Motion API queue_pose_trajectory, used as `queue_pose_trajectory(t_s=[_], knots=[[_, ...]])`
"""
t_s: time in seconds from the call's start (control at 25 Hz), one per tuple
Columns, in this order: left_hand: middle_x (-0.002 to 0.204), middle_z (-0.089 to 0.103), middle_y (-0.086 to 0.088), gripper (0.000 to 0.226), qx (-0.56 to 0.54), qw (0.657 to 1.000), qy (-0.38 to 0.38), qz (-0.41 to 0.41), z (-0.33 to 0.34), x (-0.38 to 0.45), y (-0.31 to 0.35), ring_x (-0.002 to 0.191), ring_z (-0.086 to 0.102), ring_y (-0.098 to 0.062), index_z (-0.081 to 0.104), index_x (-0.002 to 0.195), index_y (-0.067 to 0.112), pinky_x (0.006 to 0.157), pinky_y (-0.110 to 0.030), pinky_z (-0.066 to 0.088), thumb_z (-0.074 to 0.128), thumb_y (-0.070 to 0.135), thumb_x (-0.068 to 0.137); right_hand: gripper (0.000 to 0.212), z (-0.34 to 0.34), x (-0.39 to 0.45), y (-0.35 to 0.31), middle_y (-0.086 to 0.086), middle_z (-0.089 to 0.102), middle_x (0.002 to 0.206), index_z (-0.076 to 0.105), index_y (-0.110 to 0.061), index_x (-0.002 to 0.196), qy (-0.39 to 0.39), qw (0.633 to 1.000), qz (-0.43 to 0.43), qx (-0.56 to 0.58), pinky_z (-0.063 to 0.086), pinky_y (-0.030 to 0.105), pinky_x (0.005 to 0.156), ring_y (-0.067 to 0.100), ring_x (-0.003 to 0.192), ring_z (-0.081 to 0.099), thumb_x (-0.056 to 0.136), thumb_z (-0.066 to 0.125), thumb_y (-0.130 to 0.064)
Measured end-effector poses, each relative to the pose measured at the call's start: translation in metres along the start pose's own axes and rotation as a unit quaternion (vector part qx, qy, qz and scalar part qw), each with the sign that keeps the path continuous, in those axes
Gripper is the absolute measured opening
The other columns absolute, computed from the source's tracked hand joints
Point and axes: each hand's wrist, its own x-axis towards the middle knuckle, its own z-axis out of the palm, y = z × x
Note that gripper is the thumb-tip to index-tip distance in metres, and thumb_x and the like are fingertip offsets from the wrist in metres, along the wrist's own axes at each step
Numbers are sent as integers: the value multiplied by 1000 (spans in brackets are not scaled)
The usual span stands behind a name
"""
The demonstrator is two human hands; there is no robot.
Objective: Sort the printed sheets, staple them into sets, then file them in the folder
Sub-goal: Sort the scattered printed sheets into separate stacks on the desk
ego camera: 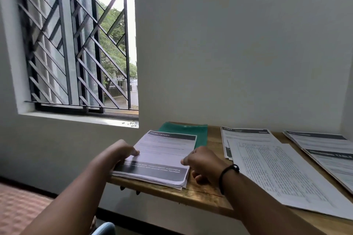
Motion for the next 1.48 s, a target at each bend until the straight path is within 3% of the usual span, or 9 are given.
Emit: queue_pose_trajectory(t_s=[0.2, 0.32, 0.4, 0.6, 0.8, 0.96, 1.04, 1.32, 1.48], knots=[[86, 63, -9, 30, 12, 999, -2, 51, 3, -2, 1, 79, 59, -22, 63, 104, -4, 62, -26, 43, 74, 11, 80, 28, 6, 4, 5, 4, 31, 56, 42, -13, 66, 5, 999, -45, -28, 24, 24, 44, 13, 40, 26, 85, 61, -7], [94, 61, -7, 21, 2, 994, 27, 106, 2, -16, 11, 80, 62, -20, 52, 103, 7, 64, -29, 53, 62, 3, 85, 19, 5, 3, 6, 4, 47, 76, 44, -15, 93, 14, 998, -57, -3, 33, 25, 45, 13, 50, 45, 86, 62, -11], [93, 60, -7, 19, -14, 990, 19, 139, 0, -28, 20, 76, 61, -19, 47, 98, 14, 60, -29, 53, 56, 1, 87, 38, 2, 12, 11, 4, 56, 98, 44, -11, 114, 56, 997, -45, 0, 48, 27, 58, 15, 76, 59, 83, 65, -18], [98, 68, -17, 27, -303, 935, -55, 177, -7, -49, 36, 80, 66, -28, 58, 100, 9, 72, -38, 57, 53, -14, 86, 86, -13, 18, 13, 1, 62, 115, 48, -14, 124, 135, 990, -40, 28, 52, 37, 89, 24, 100, 62, 53, 66, -58], [102, 70, -19, 37, -458, 846, -104, 253, 0, -63, 57, 74, 70, -24, 61, 109, 7, 64, -31, 59, 59, -14, 78, 41, -60, -1, -19, 2, 67, 106, 58, -8, 114, 173, 952, -164, 193, 52, 37, 92, 21, 99, 64, 82, 66, -33], [96, 68, -7, 37, -457, 829, -31, 320, 20, -76, 80, 86, 64, -26, 55, 103, 18, 69, -31, 54, 49, -15, 86, 16, -64, -11, -25, -16, 61, 91, 56, -24, 102, 246, 910, -290, 168, 49, 14, 76, 0, 84, 59, 95, 54, -11], [97, 68, -3, 37, -452, 828, 11, 332, 37, -82, 84, 86, 66, -21, 53, 108, 21, 63, -24, 54, 53, -10, 87, 17, -60, -14, -20, -22, 55, 89, 51, -26, 106, 273, 898, -316, 134, 42, 2, 63, -8, 81, 53, 96, 51, -12], [112, 63, -14, 26, -401, 891, -60, 203, 73, -56, 52, 99, 63, -29, 47, 102, 23, 86, -45, 55, 56, 2, 91, 24, -52, -10, 22, -6, 55, 106, 41, -18, 124, 238, 937, -254, -10, 39, 18, 66, 15, 97, 54, 100, 43, -19], [108, 58, -9, 36, -342, 914, -58, 209, 75, -61, 54, 101, 60, -26, 39, 116, 22, 67, -32, 52, 57, 2, 91, 23, -57, -9, 23, 0, 61, 113, 45, -17, 122, 217, 951, -192, -111, 44, 28, 74, 19, 98, 58, 100, 42, -20]])
